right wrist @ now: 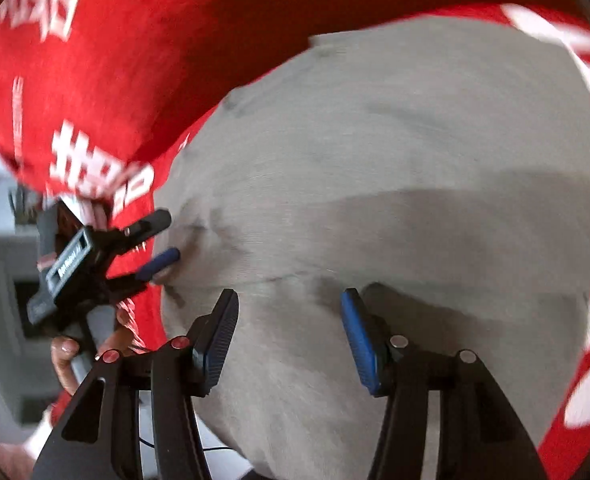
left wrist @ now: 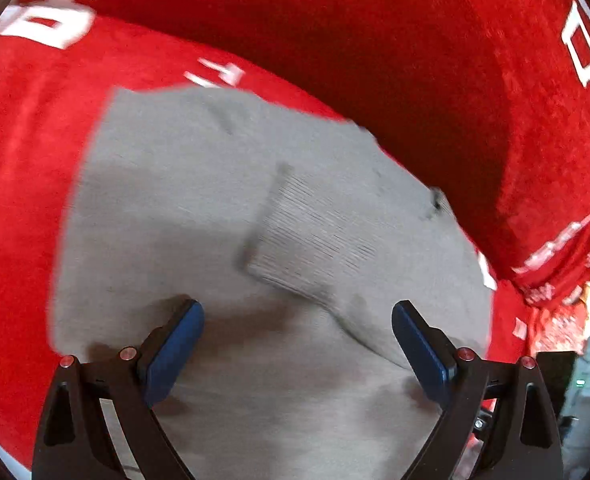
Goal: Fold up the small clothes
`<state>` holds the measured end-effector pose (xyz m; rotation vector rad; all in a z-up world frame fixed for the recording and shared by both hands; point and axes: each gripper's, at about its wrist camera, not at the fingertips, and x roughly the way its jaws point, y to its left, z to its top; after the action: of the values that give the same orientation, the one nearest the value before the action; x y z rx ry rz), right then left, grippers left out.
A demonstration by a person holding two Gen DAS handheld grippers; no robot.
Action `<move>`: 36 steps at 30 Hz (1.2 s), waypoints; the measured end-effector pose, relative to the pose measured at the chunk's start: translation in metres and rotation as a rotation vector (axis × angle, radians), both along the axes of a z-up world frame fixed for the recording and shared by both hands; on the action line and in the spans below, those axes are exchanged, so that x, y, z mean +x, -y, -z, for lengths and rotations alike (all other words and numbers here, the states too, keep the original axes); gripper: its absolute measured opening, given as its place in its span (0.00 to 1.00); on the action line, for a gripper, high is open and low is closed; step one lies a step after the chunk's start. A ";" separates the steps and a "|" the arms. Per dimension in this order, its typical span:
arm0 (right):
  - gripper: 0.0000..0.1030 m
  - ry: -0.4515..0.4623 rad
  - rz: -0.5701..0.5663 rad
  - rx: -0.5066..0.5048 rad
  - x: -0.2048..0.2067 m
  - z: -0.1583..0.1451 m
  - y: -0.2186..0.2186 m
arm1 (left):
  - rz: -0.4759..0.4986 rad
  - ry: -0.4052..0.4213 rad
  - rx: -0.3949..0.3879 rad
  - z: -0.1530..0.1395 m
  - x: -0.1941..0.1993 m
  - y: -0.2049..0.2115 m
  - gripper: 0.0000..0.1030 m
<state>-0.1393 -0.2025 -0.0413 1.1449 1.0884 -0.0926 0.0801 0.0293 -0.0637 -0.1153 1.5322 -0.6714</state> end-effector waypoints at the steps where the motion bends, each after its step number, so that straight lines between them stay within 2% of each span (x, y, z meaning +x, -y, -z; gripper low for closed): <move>1: 0.56 -0.001 0.023 0.013 -0.006 0.000 0.003 | 0.018 -0.028 -0.005 0.003 -0.004 0.007 0.93; 5: 0.56 0.000 0.069 0.042 -0.018 0.004 0.007 | 0.049 -0.008 0.020 0.005 -0.015 0.025 0.97; 8: 0.56 0.012 0.074 0.052 -0.027 0.004 0.011 | 0.003 -0.031 -0.005 0.004 -0.005 0.033 0.97; 10: 0.56 0.019 0.082 0.056 -0.031 0.004 0.013 | -0.034 -0.019 -0.016 0.003 0.008 0.035 0.97; 13: 0.56 0.019 0.106 0.065 -0.040 0.004 0.016 | -0.083 0.000 0.010 0.001 0.022 0.032 0.96; 15: 0.56 0.012 0.122 0.071 -0.051 0.007 0.022 | -0.086 -0.020 0.003 0.002 0.026 0.030 0.82; 16: 0.56 0.007 0.133 0.074 -0.055 0.008 0.024 | -0.076 -0.018 0.009 0.001 0.026 0.029 0.66; 17: 0.56 0.002 0.146 0.080 -0.059 0.010 0.026 | -0.063 -0.018 0.006 0.000 0.027 0.026 0.39; 19: 0.56 -0.010 0.175 0.096 -0.069 0.015 0.032 | -0.034 -0.046 -0.019 0.002 0.027 0.024 0.11; 25: 0.56 -0.010 0.253 0.135 -0.087 0.022 0.042 | 0.028 0.026 -0.076 -0.019 0.011 0.013 0.11; 29: 0.56 -0.004 0.316 0.142 -0.094 0.024 0.050 | 0.034 0.049 -0.067 -0.031 0.002 -0.005 0.11; 34: 0.56 0.023 0.480 0.212 -0.107 0.036 0.067 | 0.031 0.011 0.003 -0.010 -0.005 -0.028 0.11; 36: 0.56 0.029 0.529 0.218 -0.108 0.037 0.075 | 0.020 0.005 0.005 -0.006 -0.006 -0.031 0.11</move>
<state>-0.2475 -0.2771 -0.0782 1.6062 0.7585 -0.3763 0.0742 0.0603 -0.0575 -0.0951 1.5323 -0.6832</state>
